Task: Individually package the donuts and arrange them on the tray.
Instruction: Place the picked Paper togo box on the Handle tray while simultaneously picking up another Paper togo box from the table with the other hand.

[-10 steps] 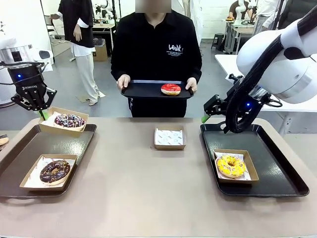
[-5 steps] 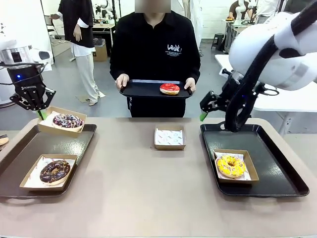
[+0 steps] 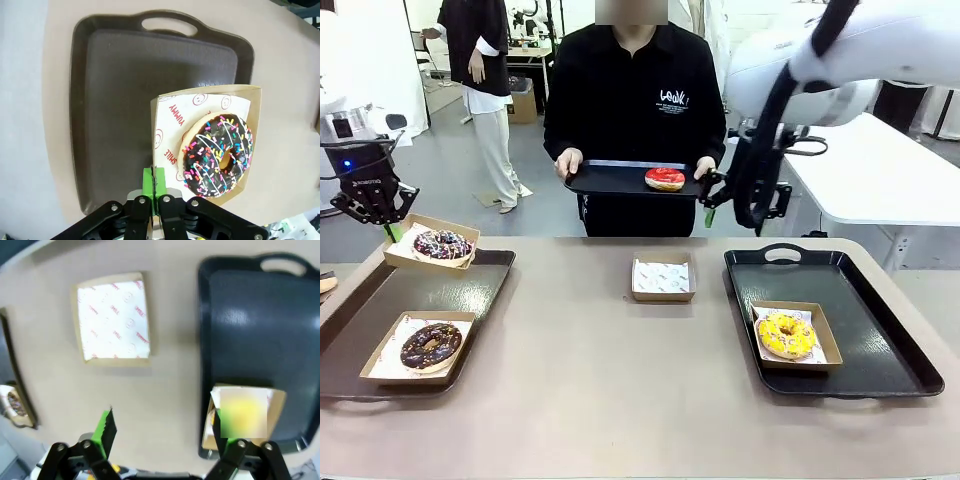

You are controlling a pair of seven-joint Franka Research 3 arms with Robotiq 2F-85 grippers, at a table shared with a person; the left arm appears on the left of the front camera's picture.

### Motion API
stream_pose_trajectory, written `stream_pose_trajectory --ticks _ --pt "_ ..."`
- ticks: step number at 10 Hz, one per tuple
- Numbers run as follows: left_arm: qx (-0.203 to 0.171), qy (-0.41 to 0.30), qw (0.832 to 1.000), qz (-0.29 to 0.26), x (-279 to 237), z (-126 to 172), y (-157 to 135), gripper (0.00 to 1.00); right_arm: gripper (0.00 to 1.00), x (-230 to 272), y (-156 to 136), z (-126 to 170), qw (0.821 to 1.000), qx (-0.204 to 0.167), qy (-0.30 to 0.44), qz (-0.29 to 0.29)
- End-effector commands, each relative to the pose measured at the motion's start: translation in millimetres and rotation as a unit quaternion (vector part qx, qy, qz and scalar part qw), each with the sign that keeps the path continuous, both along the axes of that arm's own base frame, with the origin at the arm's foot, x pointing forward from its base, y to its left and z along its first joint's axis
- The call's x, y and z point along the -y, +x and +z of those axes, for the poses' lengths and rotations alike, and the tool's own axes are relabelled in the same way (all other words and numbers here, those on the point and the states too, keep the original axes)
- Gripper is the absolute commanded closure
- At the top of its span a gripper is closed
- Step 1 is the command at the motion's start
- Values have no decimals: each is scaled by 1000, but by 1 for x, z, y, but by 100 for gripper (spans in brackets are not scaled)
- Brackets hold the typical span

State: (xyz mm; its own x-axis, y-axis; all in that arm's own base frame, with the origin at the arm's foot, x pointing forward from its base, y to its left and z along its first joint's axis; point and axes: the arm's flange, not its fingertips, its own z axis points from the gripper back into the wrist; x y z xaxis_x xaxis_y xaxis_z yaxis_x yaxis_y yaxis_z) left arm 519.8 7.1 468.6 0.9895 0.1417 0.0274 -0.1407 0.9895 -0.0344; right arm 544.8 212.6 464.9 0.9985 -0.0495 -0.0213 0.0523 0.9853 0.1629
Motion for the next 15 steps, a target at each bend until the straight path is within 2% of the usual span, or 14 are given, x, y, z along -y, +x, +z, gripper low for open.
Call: stream_pose_trajectory --ticks 1,3,5,7,8,9,10,13,14,15 --pt "11 0 1000 -27 -17 -9 16 99 0 -33 15 -10 999 15 -5 35" --pt "-5 -3 999 -47 -25 -25 28 99 0 -44 15 -45 998 26 -20 45" --pt "-26 -3 996 -86 -24 -39 40 99 0 -50 2 -76 996 50 -43 55" --pt "-42 -4 994 -97 -18 -48 43 99 0 -55 -6 -99 995 63 -42 69" --pt "-55 -8 994 -92 -18 -49 41 99 0 -56 -9 -102 994 74 -21 73" --pt "-30 0 996 -86 -17 -56 38 99 0 -57 -14 -98 994 79 -4 81" --pt "-30 0 996 -86 -17 -56 38 99 0 -58 -3 -99 996 52 -30 73" --pt "-30 0 996 -86 -17 -56 38 99 0 -58 -3 -99 996 52 -30 73" --pt "-30 0 996 -86 -17 -56 38 99 0 -59 -5 -101 995 59 -26 74" --pt "-38 -1 995 -87 -16 -58 39 99 0 -61 -4 -99 995 81 -46 46"
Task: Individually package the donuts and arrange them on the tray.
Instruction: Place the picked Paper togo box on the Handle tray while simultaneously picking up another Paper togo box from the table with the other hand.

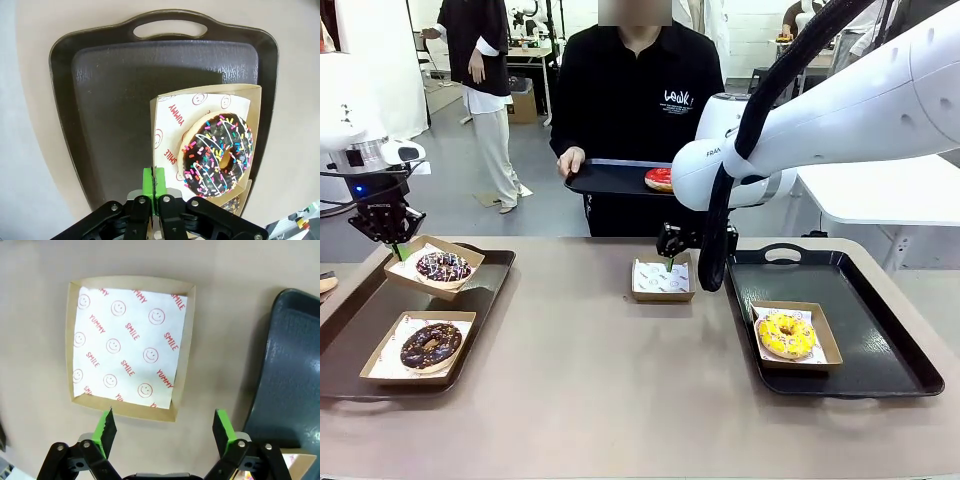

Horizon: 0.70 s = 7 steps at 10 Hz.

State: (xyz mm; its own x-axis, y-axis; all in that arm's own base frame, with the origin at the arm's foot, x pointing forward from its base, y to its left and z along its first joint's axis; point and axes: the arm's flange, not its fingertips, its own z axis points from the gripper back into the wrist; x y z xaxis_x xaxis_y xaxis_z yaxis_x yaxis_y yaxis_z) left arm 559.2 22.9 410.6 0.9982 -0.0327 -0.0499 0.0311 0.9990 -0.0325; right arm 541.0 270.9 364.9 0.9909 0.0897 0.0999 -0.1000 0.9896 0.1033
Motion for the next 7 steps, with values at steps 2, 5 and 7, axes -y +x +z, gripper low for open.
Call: stream_pose_trajectory --ticks 2,5,7 --pt "15 0 1000 -24 3 -4 -2 99 0 -2 25 3 998 10 -7 -65" --pt "33 24 999 -16 -8 -10 0 99 0 4 45 -14 997 -15 12 -69" --pt "35 24 999 -20 -10 -10 1 99 0 4 48 -24 998 -28 9 -58"
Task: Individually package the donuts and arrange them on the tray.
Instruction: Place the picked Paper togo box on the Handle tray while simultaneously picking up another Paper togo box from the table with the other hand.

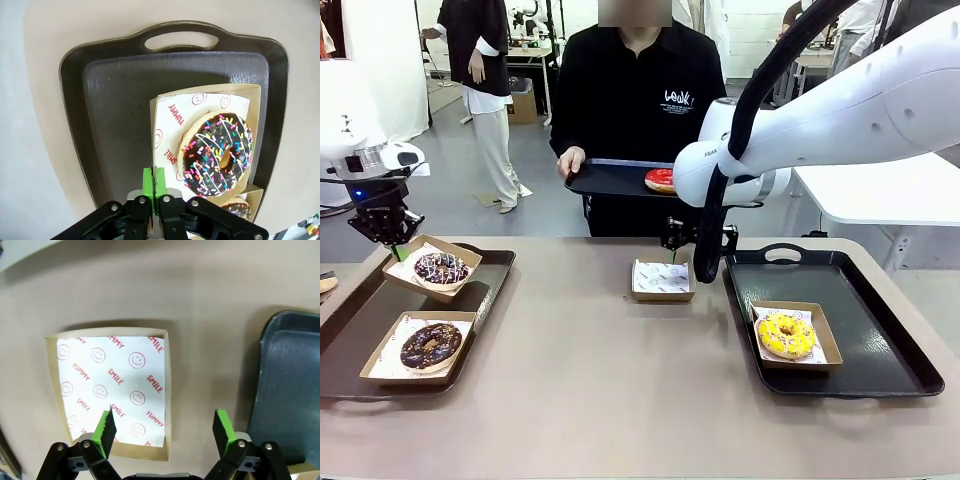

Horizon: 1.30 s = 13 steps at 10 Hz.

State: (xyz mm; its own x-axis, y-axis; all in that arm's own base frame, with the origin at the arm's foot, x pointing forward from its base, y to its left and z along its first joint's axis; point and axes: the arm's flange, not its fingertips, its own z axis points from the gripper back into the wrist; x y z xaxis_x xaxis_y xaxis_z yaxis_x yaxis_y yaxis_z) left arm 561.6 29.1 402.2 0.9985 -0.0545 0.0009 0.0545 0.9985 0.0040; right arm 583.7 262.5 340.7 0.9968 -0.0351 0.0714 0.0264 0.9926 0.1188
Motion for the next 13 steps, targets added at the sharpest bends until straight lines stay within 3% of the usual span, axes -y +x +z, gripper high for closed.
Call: stream_pose_trajectory --ticks 1,5,12,13 --pt "10 7 1000 -10 -3 -2 -2 99 0 -6 5 -4 1000 -14 0 19" --pt "25 22 999 -7 -2 -8 2 99 0 -4 4 -22 999 -23 -7 36" --pt "1 35 998 54 4 -32 8 99 0 -9 2 -28 999 -22 -9 48" --pt "-1 35 998 60 4 -32 8 77 0 -9 2 -29 998 -21 -8 56"
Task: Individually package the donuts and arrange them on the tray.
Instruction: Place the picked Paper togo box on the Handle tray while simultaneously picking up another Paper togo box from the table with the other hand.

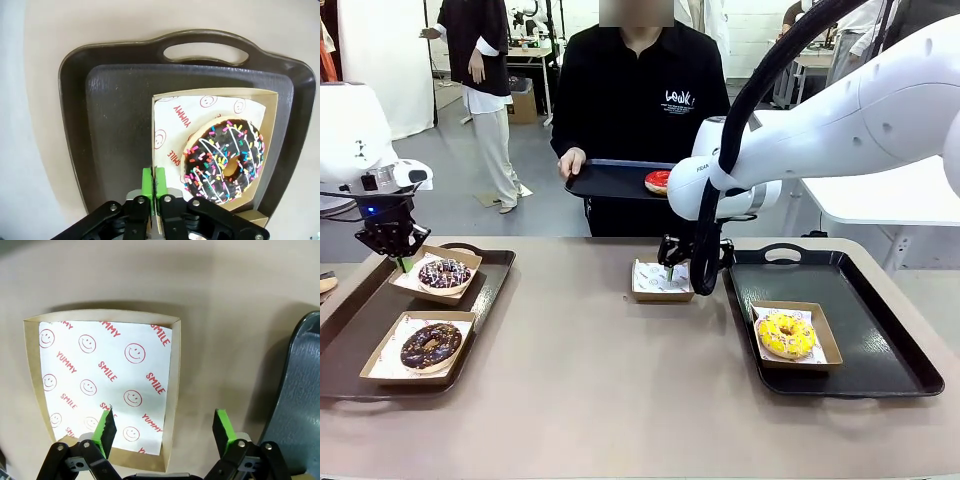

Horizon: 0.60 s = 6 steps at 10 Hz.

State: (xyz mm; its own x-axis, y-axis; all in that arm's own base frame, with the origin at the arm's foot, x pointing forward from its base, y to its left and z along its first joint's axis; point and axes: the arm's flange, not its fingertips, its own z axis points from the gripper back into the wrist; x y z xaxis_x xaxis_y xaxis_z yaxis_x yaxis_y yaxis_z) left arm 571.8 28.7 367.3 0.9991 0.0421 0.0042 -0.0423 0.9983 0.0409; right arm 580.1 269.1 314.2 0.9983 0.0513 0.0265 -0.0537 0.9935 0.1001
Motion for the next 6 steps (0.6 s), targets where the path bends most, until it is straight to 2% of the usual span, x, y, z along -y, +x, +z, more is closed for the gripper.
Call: stream_pose_trajectory --ticks 1,2,3,4,5,6 --pt "-5 15 1000 12 3 4 -4 44 59 -2 5 -3 1000 0 2 13" --pt "-4 14 1000 12 3 5 -4 22 59 -2 5 -3 1000 2 3 12" --pt "-4 14 1000 12 2 6 -5 0 100 -3 4 -2 1000 3 3 11" --pt "-6 10 1000 17 0 6 -5 0 64 -4 4 -2 1000 4 5 10" --pt "-7 7 1000 18 0 6 -5 0 100 -4 4 -2 1000 2 5 8" --pt "-8 5 1000 21 -1 6 -6 12 100 -4 3 -1 1000 2 5 7"
